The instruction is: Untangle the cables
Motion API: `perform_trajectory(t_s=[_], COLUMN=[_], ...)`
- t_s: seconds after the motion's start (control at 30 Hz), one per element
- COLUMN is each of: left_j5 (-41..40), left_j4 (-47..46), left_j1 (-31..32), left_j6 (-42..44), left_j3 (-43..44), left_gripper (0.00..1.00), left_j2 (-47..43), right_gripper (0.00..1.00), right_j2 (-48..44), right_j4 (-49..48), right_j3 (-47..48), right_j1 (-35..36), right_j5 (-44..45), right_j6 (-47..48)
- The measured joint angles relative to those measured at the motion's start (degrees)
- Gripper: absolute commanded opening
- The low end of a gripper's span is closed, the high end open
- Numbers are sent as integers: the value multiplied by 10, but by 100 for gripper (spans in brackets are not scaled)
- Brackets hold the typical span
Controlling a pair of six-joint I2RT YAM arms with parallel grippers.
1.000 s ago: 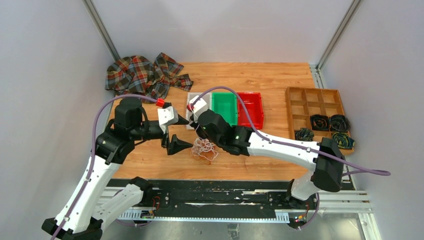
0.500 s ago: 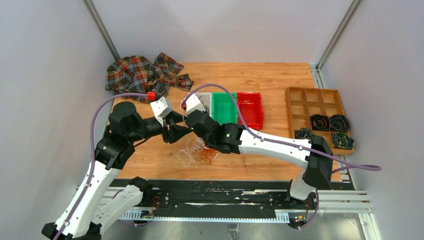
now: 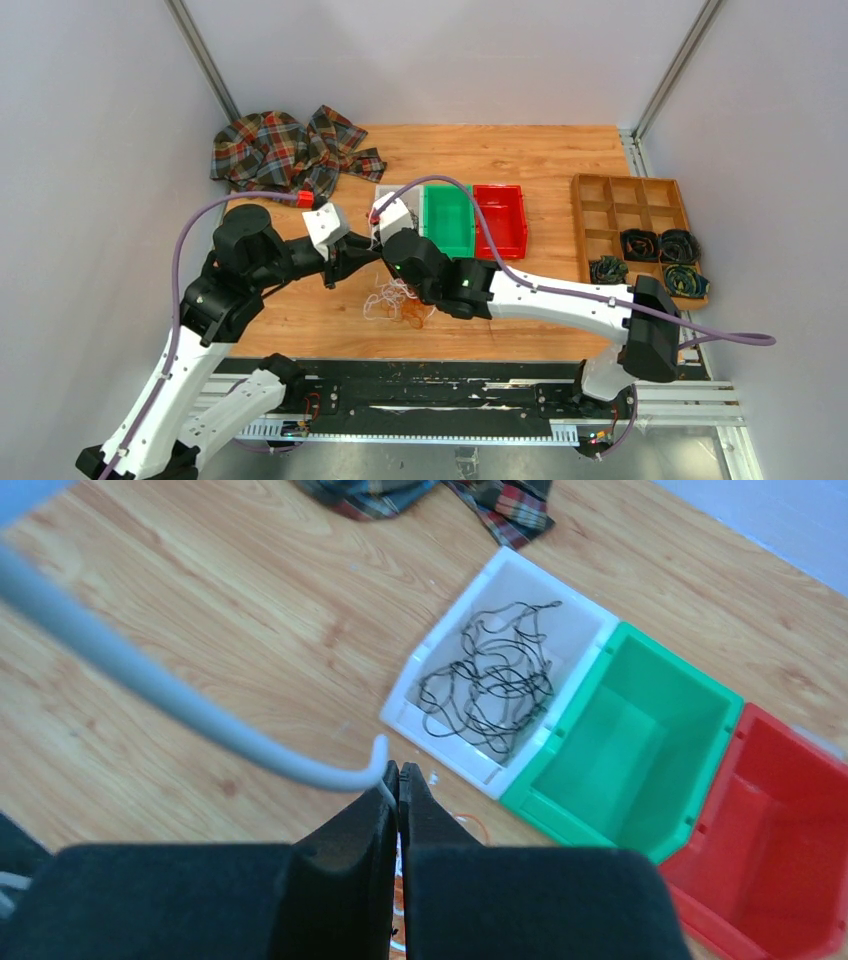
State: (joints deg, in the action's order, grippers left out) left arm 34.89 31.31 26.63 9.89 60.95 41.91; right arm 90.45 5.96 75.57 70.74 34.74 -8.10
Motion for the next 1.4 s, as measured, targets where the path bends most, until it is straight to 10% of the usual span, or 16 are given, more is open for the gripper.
perform_trajectory(t_s=[0.6, 1.03, 1.4], left_j5=[-230, 5, 143], left_j4=[-132, 82, 126], left_j1=[-11, -11, -8], left_j6=[75, 136, 46], left_j3=[158, 66, 13], left_gripper=[1, 91, 99], left_j2=[13, 39, 66], right_gripper=[1, 1, 1], right_j2=[-90, -182, -166], right_j4=[-27, -54, -56], right_j3=[-156, -172, -165], right_j1=[-1, -1, -1], right_j5=[-67, -129, -153], right_j6=[-11, -8, 2])
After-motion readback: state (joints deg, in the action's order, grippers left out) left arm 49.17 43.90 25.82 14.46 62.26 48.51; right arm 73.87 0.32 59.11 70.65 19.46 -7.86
